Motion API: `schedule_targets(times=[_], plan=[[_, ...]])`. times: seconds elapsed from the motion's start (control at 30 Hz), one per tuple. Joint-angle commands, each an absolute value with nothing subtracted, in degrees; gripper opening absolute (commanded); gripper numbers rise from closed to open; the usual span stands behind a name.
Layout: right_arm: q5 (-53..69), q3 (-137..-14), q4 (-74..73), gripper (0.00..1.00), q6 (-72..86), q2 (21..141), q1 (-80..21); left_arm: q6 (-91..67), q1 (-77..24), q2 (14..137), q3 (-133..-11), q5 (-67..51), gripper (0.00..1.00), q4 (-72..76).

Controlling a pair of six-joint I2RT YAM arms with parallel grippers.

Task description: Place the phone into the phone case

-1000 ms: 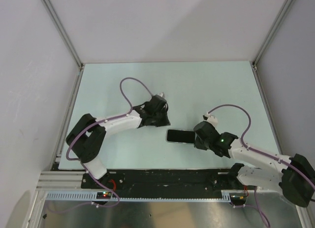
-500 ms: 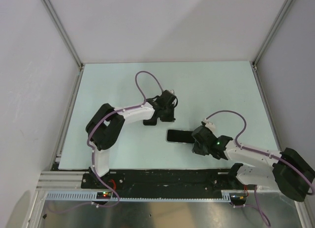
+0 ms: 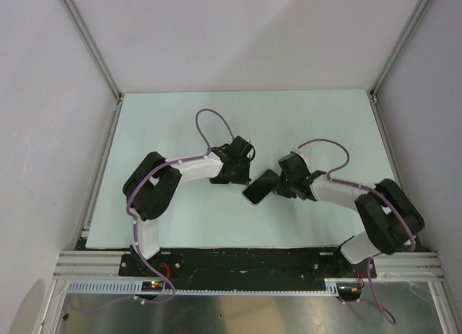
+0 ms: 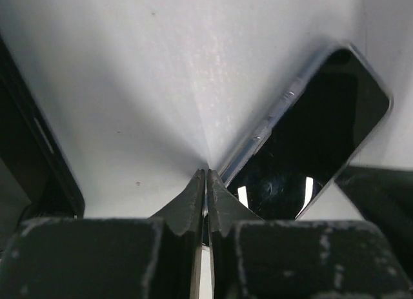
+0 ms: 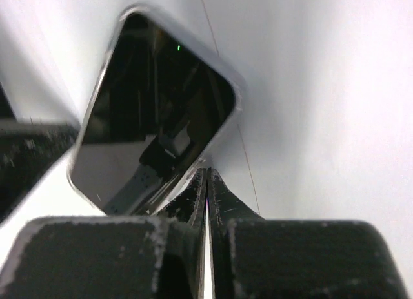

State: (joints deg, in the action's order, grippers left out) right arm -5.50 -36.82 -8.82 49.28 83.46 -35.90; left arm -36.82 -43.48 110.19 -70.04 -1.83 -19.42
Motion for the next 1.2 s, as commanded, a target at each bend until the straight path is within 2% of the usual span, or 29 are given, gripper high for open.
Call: schedule_targets(times=[0.0,0.23,1.17], plan=[[-5.1,-46.05,-8.31,0.01,42.09,92.35,-31.14,-35.33,-42.15,108.89,-71.32,-3.64,0.08,-20.34],[-2.62,-58.54,-11.94,0.01,38.41,102.16,-28.31,-36.1,-40.63,112.27,-75.75,-1.88,0.08,-21.48],[-0.7,-70.74,-15.12,0.01,36.21,114.39,-25.95,-37.2,-36.61,124.15,-92.22,-2.6,0.07,-23.56]])
